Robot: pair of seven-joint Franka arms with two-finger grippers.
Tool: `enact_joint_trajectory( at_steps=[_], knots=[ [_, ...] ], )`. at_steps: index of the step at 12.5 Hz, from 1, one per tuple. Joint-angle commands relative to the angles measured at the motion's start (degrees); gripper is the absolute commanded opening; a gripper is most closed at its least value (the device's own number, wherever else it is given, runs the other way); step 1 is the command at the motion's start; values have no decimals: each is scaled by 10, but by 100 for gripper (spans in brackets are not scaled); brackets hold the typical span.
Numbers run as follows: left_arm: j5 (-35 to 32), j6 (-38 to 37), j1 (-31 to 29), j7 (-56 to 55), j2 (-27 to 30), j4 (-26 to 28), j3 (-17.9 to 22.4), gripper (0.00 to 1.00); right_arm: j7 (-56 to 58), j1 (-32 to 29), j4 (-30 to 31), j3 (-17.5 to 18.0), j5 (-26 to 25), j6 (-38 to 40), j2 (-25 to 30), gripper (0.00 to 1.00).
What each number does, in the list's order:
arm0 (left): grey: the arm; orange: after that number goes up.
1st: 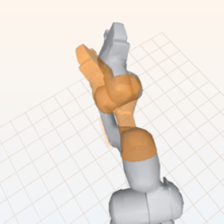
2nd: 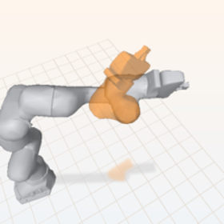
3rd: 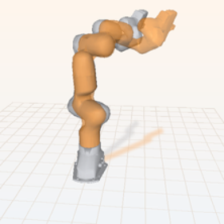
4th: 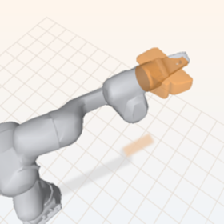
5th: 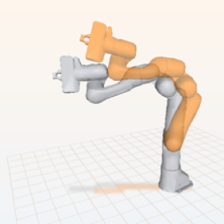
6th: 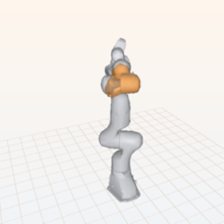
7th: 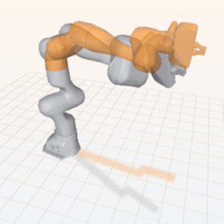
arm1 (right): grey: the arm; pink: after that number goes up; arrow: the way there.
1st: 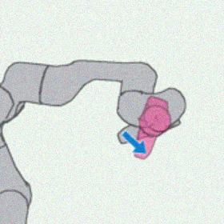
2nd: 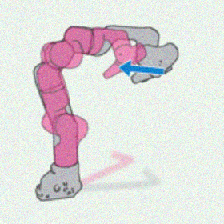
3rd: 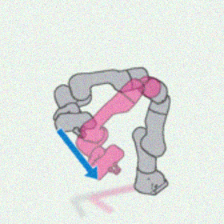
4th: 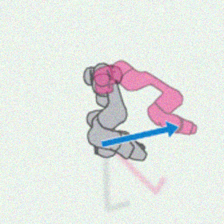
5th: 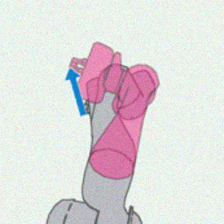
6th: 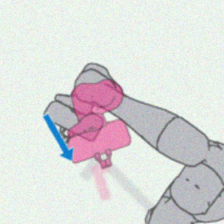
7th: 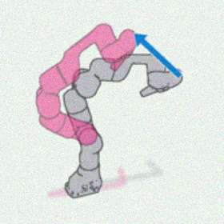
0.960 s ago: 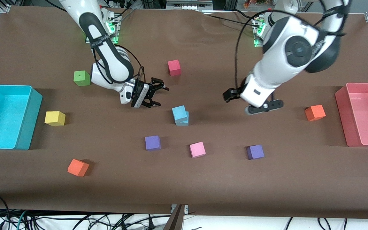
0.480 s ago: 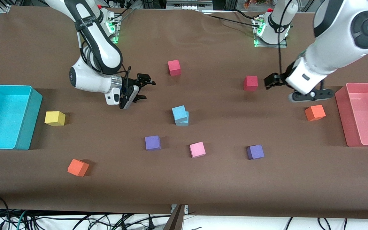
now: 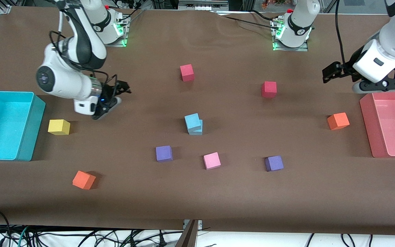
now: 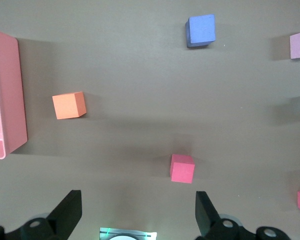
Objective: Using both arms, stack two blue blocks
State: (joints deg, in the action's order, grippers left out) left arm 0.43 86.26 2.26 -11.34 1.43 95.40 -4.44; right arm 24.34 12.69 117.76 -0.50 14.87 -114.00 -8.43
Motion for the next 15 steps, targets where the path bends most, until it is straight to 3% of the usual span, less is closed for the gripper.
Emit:
enact_joint_trajectory(
  at_steps=[1,5,6,8,13,15],
  knots=[
    [-13,3,-15,19,26,34,-5,100,-99,-27,-82,-7,-88,84,11,100],
    [-11,-21,-15,18,23,22,-6,100,-167,-57,-254,-8,-145,270,17,100],
    [-10,-22,-16,19,23,21,-6,100,-169,-76,-256,-8,-147,266,30,100],
    [-10,-24,-18,19,23,18,-5,100,-160,-108,-236,-19,-154,162,41,100],
    [-4,-26,-35,18,26,16,-9,100,-330,-112,-209,3,-148,200,74,100],
    [-5,-26,-36,18,26,16,-7,100,-336,-117,-162,3,-146,189,128,100]
  ],
)
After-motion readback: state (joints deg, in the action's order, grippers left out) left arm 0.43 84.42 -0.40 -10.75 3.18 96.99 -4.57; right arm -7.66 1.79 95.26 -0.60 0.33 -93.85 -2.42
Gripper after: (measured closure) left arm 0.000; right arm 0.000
